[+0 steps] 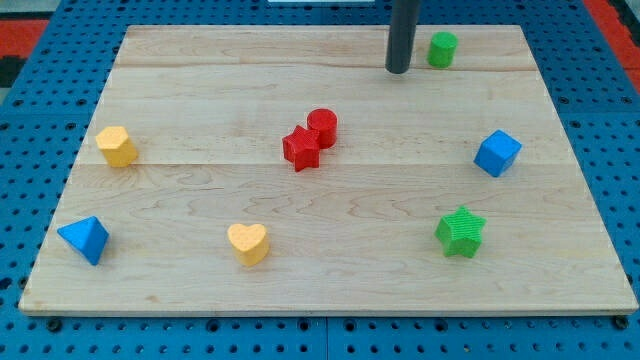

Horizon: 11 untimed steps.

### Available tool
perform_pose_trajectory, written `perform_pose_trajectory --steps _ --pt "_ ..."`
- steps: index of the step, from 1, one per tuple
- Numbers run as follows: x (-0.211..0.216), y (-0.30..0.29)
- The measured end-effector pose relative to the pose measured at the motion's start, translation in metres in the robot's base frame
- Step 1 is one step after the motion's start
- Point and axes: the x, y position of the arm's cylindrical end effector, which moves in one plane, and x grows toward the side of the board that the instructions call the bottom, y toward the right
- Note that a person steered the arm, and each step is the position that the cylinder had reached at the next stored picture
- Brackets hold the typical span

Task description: Slide green circle towards the left and slightly down

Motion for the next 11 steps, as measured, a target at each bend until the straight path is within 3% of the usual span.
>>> perform_pose_trajectory --steps 2,3,4,8,9,10,11 --pt "0.0 0.076" --pt "-0.027 0.082" --pt "-0.035 0.057" --pt "-0.047 0.063" --pt "-0.07 0.069" --pt "-0.075 0.015" --pt "-0.04 -0.095"
